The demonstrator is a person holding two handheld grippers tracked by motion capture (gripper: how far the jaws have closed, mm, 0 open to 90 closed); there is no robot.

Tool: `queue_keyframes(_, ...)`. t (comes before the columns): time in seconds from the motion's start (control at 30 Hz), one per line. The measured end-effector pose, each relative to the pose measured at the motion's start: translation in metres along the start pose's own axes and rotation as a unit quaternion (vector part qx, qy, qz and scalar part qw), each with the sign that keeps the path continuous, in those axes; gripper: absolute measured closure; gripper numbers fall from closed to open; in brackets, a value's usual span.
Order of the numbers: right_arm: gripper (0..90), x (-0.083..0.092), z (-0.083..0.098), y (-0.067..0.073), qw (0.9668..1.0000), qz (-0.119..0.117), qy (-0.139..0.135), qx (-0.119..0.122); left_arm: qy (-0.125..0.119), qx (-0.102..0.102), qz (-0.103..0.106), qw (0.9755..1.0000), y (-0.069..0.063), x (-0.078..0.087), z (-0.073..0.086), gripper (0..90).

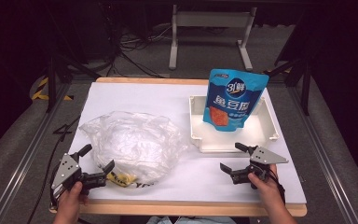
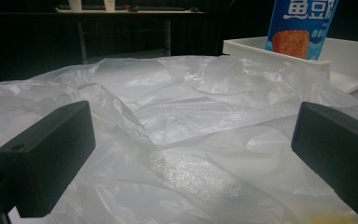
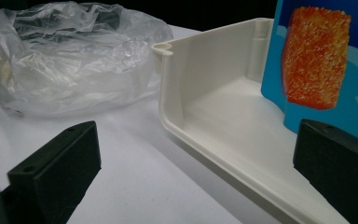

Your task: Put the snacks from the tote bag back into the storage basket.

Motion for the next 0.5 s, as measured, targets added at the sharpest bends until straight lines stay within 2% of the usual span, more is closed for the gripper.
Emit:
queue_keyframes(0.13, 1.5, 0.0019, -0.002, -0.0008, 0.9997, 0.018, -0.013, 0.005, 0.005, 0.003, 0.005, 1.0, 0.0, -0.0012, 0.001, 0.2)
queue_keyframes(0.5, 1.5, 0.0018, -0.0039, -0.0002, 0.9996, 0.017, -0.02, 0.011, 0.007, 0.004, 0.007, 0.9999, 0.0002, -0.0016, 0.0017, 0.2)
Point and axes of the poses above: each handheld gripper's, and its own axes: x roughly backward along the jaws, z roughly out of its underside, y roughly to its left, the point moved 4 cm from there along -x, roughly forward along the jaws, and after that the axes turned 13 degrees about y, right-handed, at the moved point
